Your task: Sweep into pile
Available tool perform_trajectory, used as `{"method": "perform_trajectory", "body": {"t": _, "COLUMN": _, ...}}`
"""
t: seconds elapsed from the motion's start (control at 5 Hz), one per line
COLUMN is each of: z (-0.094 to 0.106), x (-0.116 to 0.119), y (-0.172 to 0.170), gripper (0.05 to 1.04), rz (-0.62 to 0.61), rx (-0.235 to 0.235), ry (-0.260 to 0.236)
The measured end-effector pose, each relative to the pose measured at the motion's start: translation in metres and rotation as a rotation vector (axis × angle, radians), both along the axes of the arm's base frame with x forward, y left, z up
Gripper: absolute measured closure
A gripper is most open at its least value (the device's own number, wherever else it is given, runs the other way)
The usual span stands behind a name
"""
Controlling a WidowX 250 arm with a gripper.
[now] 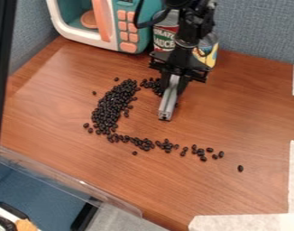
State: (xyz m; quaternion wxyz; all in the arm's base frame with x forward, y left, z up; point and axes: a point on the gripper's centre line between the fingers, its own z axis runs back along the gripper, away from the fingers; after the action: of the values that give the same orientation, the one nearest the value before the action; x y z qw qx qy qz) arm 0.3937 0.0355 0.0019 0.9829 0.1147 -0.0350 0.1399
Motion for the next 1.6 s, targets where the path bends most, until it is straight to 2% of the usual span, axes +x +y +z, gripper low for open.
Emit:
{"method": "perform_trajectory", "body": {"t": 0.6, "z": 0.000, "x": -0.020, "y": 0.023, "gripper": 0.736, "rz": 0.171, "rx": -0.016, "ry": 0.003}}
{"method": "perform_trajectory", "body": {"t": 1.0, "z": 0.000, "x": -0.037, "y": 0.034, "gripper": 0.736, "rz": 0.239, "rx": 0.016, "ry": 0.010}}
{"method": "perform_trajectory", "body": {"t": 1.2, "z": 0.000, "x": -0.040, "y": 0.036, "gripper": 0.736, "rz": 0.247, "rx": 0.019, "ry": 0.011}}
{"method": "perform_trajectory", "body": {"t": 1.4, "z": 0.004, "x": -0.034, "y": 0.032, "gripper": 0.736, "rz": 0.229, "rx": -0.002, "ry": -0.001}}
{"method": "perform_trajectory", "body": {"t": 1.6, "z": 0.017, "x": -0.023, "y": 0.009, "gripper": 0.736, "rz": 0.147, "rx": -0.022, "ry": -0.029}}
